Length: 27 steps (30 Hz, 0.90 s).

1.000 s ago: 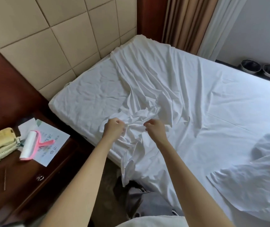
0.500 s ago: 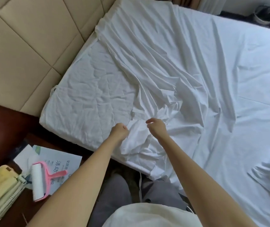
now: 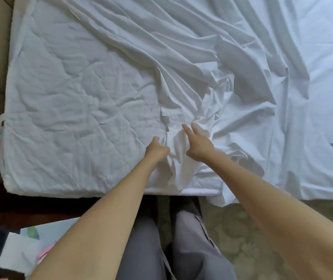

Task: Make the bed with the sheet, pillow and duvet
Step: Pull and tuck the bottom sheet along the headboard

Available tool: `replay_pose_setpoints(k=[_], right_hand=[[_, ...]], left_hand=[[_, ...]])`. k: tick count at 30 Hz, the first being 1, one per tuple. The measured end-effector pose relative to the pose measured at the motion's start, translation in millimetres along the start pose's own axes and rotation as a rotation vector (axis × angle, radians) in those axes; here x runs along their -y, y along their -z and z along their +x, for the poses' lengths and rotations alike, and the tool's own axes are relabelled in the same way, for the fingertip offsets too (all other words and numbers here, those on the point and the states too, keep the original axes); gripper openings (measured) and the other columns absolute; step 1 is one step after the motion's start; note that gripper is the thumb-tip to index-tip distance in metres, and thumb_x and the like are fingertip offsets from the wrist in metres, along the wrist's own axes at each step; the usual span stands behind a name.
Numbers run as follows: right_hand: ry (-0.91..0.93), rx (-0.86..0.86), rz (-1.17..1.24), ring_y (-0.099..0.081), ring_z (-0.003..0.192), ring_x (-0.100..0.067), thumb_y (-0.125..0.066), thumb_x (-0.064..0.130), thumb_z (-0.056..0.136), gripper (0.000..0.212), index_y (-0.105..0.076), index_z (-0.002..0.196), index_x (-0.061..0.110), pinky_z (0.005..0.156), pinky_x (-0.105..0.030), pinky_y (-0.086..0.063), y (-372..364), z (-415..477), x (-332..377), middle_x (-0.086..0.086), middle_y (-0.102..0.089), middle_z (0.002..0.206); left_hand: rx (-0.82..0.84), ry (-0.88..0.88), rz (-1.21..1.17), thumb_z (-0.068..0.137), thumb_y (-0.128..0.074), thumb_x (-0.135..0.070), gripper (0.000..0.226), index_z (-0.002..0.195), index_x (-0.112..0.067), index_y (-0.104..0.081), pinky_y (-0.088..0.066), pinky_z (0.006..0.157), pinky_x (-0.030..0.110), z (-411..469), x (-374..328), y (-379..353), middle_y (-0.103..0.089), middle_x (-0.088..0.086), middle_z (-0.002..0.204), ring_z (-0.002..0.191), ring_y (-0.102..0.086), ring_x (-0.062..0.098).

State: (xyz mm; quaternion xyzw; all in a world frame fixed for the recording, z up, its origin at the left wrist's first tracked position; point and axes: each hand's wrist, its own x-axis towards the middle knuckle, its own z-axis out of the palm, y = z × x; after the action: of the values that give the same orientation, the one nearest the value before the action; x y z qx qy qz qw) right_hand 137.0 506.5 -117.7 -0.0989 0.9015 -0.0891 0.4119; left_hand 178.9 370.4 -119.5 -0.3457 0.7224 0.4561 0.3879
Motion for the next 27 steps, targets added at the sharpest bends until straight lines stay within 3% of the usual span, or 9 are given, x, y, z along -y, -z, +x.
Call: replay_pose_setpoints(k=[5, 7, 9, 12, 15, 17, 19, 23, 27], right_hand=[[-0.123, -0.127, 0.023, -0.052, 0.107, -0.034, -0.043, 0.012, 0.093, 0.023, -0.052, 0.114, 0.010, 0.083, -0.039, -0.040, -29, 14, 2, -0.017, -0.057, 0.113], [-0.077, -0.112, 0.108, -0.052, 0.093, -0.031, -0.039, 0.008, 0.092, 0.018, -0.052, 0.080, 0.009, 0.075, -0.036, -0.035, -36, 9, 6, -0.018, -0.059, 0.092], [-0.041, -0.023, 0.299, -0.050, 0.076, -0.025, -0.041, 0.001, 0.087, 0.024, -0.046, 0.064, 0.008, 0.064, -0.033, -0.034, -37, -1, 12, -0.011, -0.054, 0.071], [-0.038, 0.112, 0.714, -0.044, 0.051, -0.008, -0.046, -0.008, 0.067, 0.017, -0.048, 0.053, 0.001, 0.051, -0.024, -0.031, -32, -24, 31, 0.000, -0.049, 0.046], [0.028, 0.230, 0.903, -0.034, 0.042, -0.006, -0.042, -0.007, 0.063, 0.036, -0.036, 0.033, 0.011, 0.045, -0.017, -0.027, -36, -44, 54, 0.004, -0.040, 0.035], [0.095, 0.321, 0.988, -0.033, 0.040, -0.006, -0.039, -0.006, 0.059, 0.037, -0.034, 0.029, 0.015, 0.043, -0.015, -0.028, -42, -53, 65, 0.004, -0.036, 0.036], [0.104, 0.406, 1.110, -0.031, 0.038, -0.004, -0.035, -0.002, 0.052, 0.023, -0.032, 0.035, 0.013, 0.039, -0.014, -0.028, -43, -58, 70, 0.008, -0.033, 0.038], [0.054, 0.493, 1.170, -0.031, 0.046, -0.008, -0.037, 0.005, 0.050, 0.013, -0.042, 0.059, 0.013, 0.045, -0.019, -0.026, -42, -55, 66, 0.006, -0.035, 0.045], [0.012, 0.394, 1.129, -0.045, 0.054, -0.008, -0.044, 0.004, 0.072, 0.025, -0.050, 0.049, 0.012, 0.060, -0.019, -0.041, -39, -51, 69, 0.004, -0.047, 0.054]], left_hand=[[0.091, -0.088, 0.032, 0.082, -0.057, -0.007, 0.031, 0.112, -0.013, -0.058, -0.043, 0.083, 0.029, 19, 22, -3, -0.060, 0.013, 0.113, 0.102, -0.054, 0.027], [0.078, -0.133, 0.026, 0.078, -0.052, 0.001, 0.019, 0.067, -0.014, -0.056, -0.038, 0.069, 0.028, 20, 31, -3, -0.056, 0.011, 0.077, 0.078, -0.048, 0.024], [0.050, -0.137, 0.006, 0.079, -0.046, 0.002, 0.028, 0.056, -0.014, -0.049, -0.033, 0.064, 0.028, 17, 39, 4, -0.047, 0.006, 0.064, 0.070, -0.042, 0.023], [0.010, -0.146, -0.055, 0.077, -0.042, -0.011, 0.024, 0.078, 0.001, -0.063, -0.035, 0.070, 0.030, 6, 47, 21, -0.054, 0.013, 0.080, 0.079, -0.049, 0.024], [-0.040, -0.011, -0.470, 0.060, -0.049, -0.009, 0.012, 0.065, -0.001, -0.056, -0.043, 0.055, 0.023, -10, 52, 46, -0.055, 0.012, 0.077, 0.069, -0.050, 0.026], [-0.069, 0.100, -0.603, 0.078, -0.048, -0.009, 0.013, 0.068, -0.004, -0.055, -0.045, 0.045, 0.019, -11, 55, 57, -0.057, 0.009, 0.084, 0.068, -0.056, 0.019], [-0.063, 0.173, -0.545, 0.090, -0.047, -0.022, 0.019, 0.086, -0.007, -0.059, -0.046, 0.049, 0.023, -10, 57, 61, -0.057, 0.008, 0.089, 0.074, -0.057, 0.019], [0.315, 0.274, -0.514, 0.087, -0.061, -0.042, 0.044, 0.111, -0.006, -0.064, -0.053, 0.082, 0.030, -18, 57, 59, -0.068, 0.010, 0.100, 0.091, -0.065, 0.023], [0.061, 0.167, -0.624, 0.087, -0.061, -0.009, 0.024, 0.109, -0.002, -0.054, -0.044, 0.037, 0.014, -27, 54, 51, -0.056, 0.008, 0.072, 0.059, -0.054, 0.018]])
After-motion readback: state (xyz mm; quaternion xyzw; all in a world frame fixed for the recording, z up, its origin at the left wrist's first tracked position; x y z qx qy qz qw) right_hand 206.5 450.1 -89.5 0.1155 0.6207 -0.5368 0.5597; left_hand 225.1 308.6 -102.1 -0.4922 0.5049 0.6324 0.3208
